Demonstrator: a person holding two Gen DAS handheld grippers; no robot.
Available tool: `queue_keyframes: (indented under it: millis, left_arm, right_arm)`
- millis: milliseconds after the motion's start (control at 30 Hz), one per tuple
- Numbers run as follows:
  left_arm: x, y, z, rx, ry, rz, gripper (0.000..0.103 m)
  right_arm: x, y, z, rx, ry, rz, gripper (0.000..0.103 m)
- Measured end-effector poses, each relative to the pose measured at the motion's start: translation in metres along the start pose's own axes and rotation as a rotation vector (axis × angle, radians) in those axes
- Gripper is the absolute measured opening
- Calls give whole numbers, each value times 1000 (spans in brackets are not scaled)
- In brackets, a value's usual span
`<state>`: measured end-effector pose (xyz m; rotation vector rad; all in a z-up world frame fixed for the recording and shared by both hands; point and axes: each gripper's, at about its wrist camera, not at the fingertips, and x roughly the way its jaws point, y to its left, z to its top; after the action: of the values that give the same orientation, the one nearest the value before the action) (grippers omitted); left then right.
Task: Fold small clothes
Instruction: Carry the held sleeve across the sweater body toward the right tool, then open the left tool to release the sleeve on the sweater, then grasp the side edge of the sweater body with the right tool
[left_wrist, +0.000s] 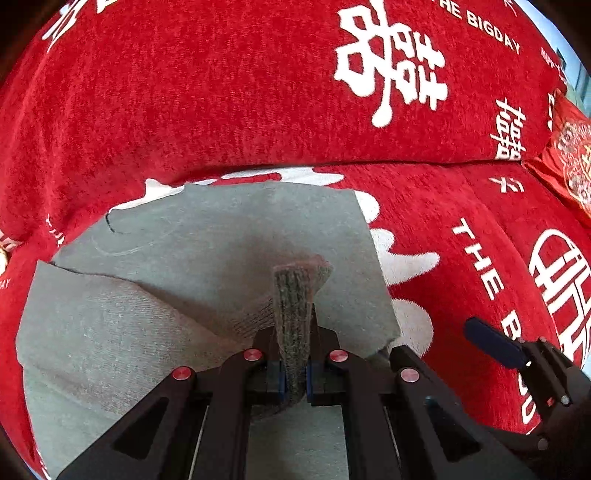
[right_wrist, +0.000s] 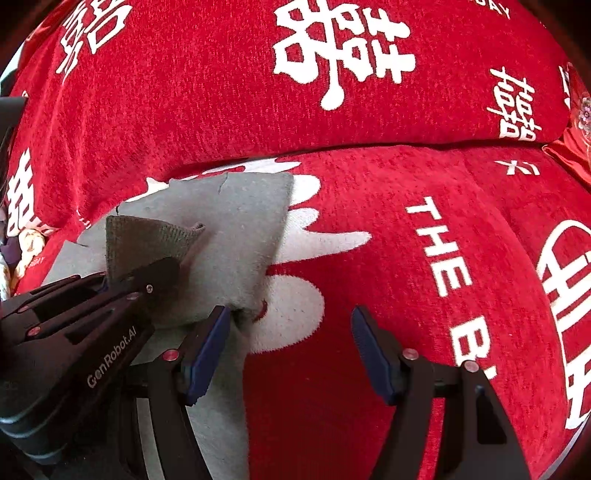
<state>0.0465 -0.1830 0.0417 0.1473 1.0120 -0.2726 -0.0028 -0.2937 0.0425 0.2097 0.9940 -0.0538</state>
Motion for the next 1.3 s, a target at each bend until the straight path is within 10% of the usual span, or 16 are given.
queue_keyframes:
  millis: [400,500,1000,1300]
  left_arm:
    - [8,6,0,-19,68,-45,11]
    - [7,7,0,-27,73,-81,85]
    - [-57,62,-4,-144,-92,-261,85]
    - [-51,133,-27,-197,-96,-23,85]
  right_arm:
    - [-7,-12,-4,15,14,-21,72]
    - [-9,-13,-7,24,15,-19,72]
    - [-32,-20,-12,90,-8,31,72]
    - [-21,29,-2,68,7,247,72]
